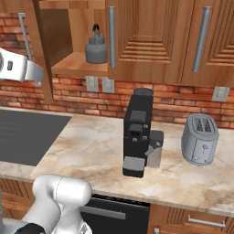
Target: Open the cabinet, pick the kettle from the cabinet, and place it in the sink.
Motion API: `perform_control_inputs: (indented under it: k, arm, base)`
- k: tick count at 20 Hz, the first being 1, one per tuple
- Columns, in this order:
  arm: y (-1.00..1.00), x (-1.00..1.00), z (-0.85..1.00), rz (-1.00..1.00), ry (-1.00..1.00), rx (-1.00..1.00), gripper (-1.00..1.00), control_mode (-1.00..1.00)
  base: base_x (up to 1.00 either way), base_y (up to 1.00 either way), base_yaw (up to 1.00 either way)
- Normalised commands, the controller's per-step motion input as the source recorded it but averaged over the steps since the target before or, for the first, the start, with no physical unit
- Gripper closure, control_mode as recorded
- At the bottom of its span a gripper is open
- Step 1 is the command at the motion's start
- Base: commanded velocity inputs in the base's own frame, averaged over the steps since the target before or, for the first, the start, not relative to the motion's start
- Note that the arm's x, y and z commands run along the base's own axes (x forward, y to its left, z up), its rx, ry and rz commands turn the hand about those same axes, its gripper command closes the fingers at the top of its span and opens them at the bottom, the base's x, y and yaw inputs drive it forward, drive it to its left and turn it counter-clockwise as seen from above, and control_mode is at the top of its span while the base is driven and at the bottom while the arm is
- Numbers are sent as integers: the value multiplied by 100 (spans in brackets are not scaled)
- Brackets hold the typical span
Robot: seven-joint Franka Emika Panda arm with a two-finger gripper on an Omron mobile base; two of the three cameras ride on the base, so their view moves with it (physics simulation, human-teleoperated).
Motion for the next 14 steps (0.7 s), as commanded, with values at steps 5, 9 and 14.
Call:
perform_control_inputs:
  k: [5,9,14]
  arm:
    - [-45,-39,0,0,-2,21,-100,-100]
    - [-41,-32,0,0,-3,22,-100,-100]
    - [-33,-11,0,0,0,18,-100,-100]
  base:
    - [0,0,0]
    - [0,0,0]
    - [0,0,0]
